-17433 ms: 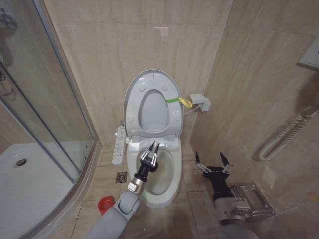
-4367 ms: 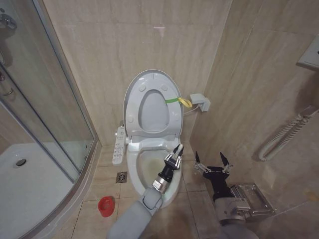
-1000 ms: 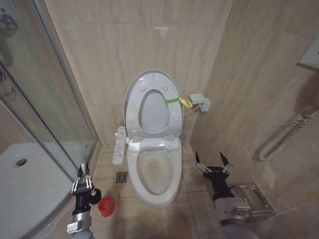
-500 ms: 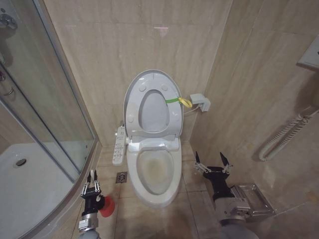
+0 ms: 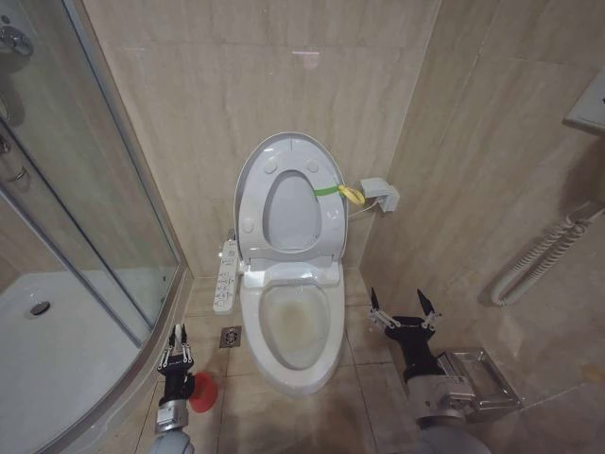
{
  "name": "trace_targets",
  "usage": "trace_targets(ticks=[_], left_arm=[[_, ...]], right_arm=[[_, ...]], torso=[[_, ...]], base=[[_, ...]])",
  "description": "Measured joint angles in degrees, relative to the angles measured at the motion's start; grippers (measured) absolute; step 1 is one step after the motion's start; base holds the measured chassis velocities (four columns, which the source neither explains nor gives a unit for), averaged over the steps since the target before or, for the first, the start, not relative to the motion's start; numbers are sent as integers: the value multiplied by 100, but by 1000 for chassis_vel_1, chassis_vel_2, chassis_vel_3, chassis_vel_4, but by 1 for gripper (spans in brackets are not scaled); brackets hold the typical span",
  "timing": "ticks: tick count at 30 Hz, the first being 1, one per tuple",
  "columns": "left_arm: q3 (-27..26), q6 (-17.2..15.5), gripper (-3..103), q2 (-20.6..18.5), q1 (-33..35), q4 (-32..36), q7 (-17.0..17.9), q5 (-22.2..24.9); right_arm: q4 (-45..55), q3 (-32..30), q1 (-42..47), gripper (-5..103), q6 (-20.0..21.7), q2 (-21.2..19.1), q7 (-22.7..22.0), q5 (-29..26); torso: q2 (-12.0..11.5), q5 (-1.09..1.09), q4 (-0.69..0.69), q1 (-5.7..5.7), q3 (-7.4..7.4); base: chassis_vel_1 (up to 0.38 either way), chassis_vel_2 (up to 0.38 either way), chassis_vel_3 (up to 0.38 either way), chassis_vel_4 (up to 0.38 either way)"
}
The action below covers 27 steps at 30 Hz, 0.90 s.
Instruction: Open the toilet lid, clean the toilet bowl with a toilet brush, close the toilet lid, and flush.
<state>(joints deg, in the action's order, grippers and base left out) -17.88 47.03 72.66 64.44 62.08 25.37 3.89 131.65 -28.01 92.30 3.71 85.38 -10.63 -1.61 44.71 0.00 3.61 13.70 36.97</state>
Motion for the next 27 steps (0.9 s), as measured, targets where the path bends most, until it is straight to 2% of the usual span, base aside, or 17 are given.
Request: trace_targets(ticks=[13, 17, 27], left_arm=[[131, 6, 21, 128, -468, -533, -193, 131], [171, 10, 21, 173, -462, -508, -321, 313], [263, 11, 21, 247, -468, -798, -480, 351]], right_arm=[[0, 0, 0, 100, 0, 0, 0, 0], [0, 0, 0, 100, 0, 0, 0, 0], [0, 0, 0, 100, 0, 0, 0, 0]], torso=[[0, 0, 0, 0, 0], [0, 0, 0, 0, 0], [0, 0, 0, 0, 0]], base=[[0, 0, 0, 0], [0, 0, 0, 0], [0, 0, 0, 0]])
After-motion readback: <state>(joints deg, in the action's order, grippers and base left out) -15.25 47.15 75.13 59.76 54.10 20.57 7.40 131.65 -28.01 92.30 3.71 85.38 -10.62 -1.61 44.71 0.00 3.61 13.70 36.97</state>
